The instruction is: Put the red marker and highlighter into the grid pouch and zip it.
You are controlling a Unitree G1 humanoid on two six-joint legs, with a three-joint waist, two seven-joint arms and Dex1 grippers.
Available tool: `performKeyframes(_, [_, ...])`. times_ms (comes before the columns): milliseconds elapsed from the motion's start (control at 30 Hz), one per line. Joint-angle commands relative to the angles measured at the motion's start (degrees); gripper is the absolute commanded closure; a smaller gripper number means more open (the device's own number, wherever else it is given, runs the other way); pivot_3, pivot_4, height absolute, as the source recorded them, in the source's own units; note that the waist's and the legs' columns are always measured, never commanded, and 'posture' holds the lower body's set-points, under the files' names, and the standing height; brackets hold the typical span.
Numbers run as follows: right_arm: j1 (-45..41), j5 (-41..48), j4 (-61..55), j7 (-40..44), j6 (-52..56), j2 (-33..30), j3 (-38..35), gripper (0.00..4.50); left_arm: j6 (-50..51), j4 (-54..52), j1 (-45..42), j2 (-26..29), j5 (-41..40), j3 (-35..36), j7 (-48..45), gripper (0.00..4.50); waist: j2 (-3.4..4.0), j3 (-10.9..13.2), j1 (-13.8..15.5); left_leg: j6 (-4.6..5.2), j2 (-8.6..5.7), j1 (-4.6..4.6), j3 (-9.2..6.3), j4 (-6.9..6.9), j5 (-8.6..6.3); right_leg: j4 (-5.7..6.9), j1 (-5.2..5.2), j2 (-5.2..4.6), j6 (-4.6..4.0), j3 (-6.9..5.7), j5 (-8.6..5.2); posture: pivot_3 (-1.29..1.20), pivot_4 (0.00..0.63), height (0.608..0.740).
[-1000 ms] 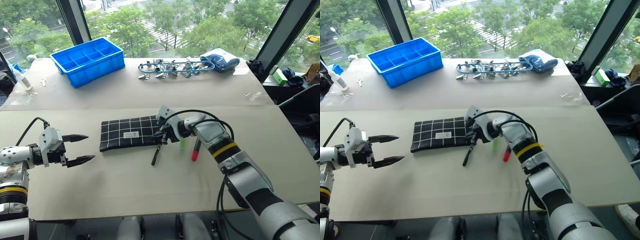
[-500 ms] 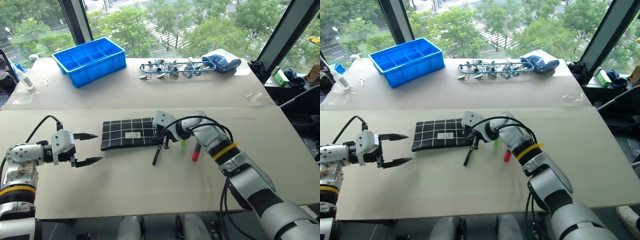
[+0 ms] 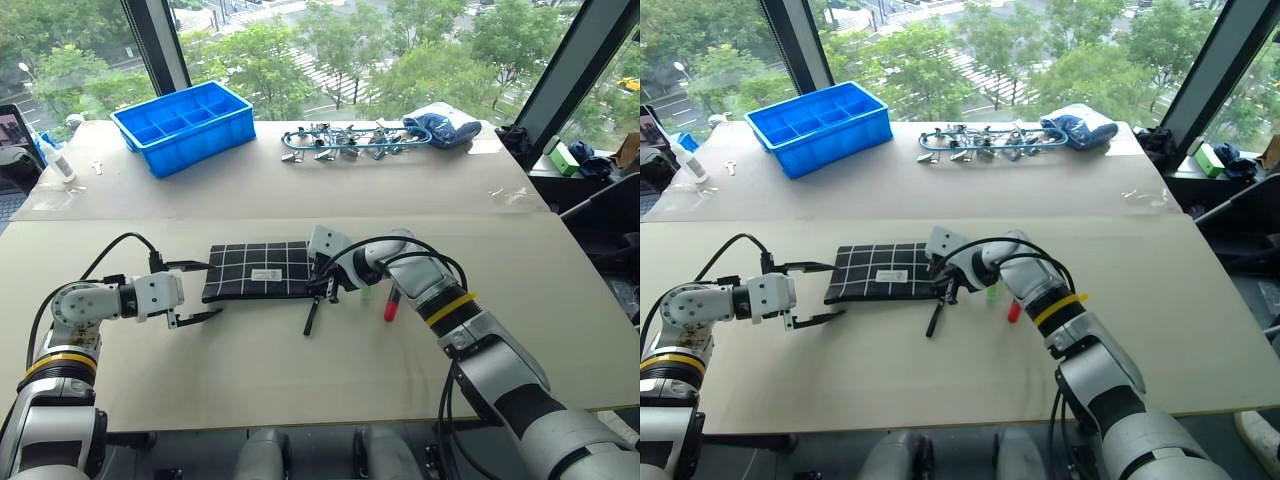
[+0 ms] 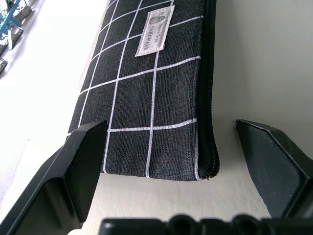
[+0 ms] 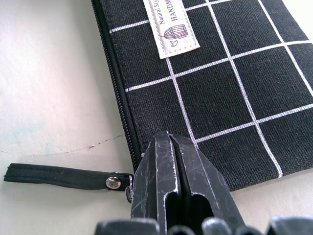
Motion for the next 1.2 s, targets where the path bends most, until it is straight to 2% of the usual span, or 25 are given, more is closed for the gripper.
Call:
performKeyframes(33, [-0.12,0.50,-1.48,0.41,0.53,-0.02,-0.94,4.41,-2.08,4.55,-1.24,0.76,4.52,-2.30,3.06,0.00,0.00,0.00,0.00,0.00,0.00,0.00,0.00,0.00,0.00,0.00,0.00,0.00,0.00,0.00,0.00,0.00,0.150,0.740])
performKeyframes(233, [-0.10,0.55,-1.51,0.59,0.45,-0.10,-0.99,4.41,-6.80,8.64,-3.57,2.72,6.74,-3.32,6.28,0.00,0.00,0.00,-0.16,0.00,0.02,-0.02,0.00,0.00,0.00,0.00,-0.03,0.02,-0.02,0.00,0.01,0.00,0.150,0.740])
performKeyframes(500, [-0.39,0.59,-1.45,0.82,0.46,-0.13,-1.43,4.41,-9.72,11.01,-4.73,1.95,4.13,-3.50,1.80,0.00,0.00,0.00,-0.32,0.00,0.03,-0.10,0.03,0.00,0.00,-0.01,-0.13,0.02,-0.03,0.00,0.01,0.00,0.150,0.740])
performKeyframes(733, [-0.06,0.63,-2.28,0.99,0.79,-0.48,-1.57,4.50,-9.30,11.82,-5.36,0.83,1.44,-2.67,-2.87,2.43,0.01,0.00,-0.37,0.01,0.04,-0.16,0.05,0.00,-0.01,-0.02,-0.19,0.02,-0.03,0.00,0.01,0.00,0.150,0.740])
performKeyframes(767, [-0.08,0.66,-2.36,0.96,0.87,-0.49,-1.62,4.50,-9.19,11.89,-5.47,0.76,1.13,-2.55,-3.44,3.38,0.01,0.00,-0.36,0.01,0.03,-0.18,0.05,0.00,-0.01,-0.02,-0.20,0.01,-0.02,0.00,0.01,0.00,0.150,0.740])
performKeyframes(833, [-0.07,0.83,-2.94,1.16,1.14,-0.66,-1.71,4.50,-8.75,12.13,-5.87,0.63,0.42,-2.04,-4.60,3.61,0.01,0.00,-0.36,0.02,0.03,-0.19,0.05,0.00,-0.01,-0.02,-0.21,0.01,-0.02,0.00,0.01,0.00,0.150,0.740])
performKeyframes(900, [0.11,0.97,-3.34,1.36,1.15,-0.83,-1.78,4.50,-8.30,12.30,-5.99,0.39,-0.19,-1.58,-5.45,4.25,0.01,0.01,-0.37,0.01,0.03,-0.23,0.05,0.00,-0.01,-0.02,-0.24,0.01,-0.02,0.00,0.01,0.00,0.150,0.740])
performKeyframes(933, [0.17,1.02,-3.44,1.38,1.21,-0.88,-1.81,4.50,-7.97,12.36,-5.99,0.19,-0.65,-1.22,-5.89,4.45,0.01,0.01,-0.37,0.01,0.04,-0.25,0.05,0.00,-0.01,-0.03,-0.25,0.01,-0.02,0.00,0.01,0.00,0.150,0.740])
performKeyframes(1200, [-0.01,1.70,-3.42,1.21,1.58,-1.10,-2.94,4.50,-3.62,11.27,-5.38,-1.35,-4.59,1.43,-9.91,4.45,0.01,0.01,-0.34,0.04,0.03,-0.39,0.04,0.00,-0.02,-0.04,-0.31,0.00,-0.02,-0.05,0.01,0.00,0.150,0.740])
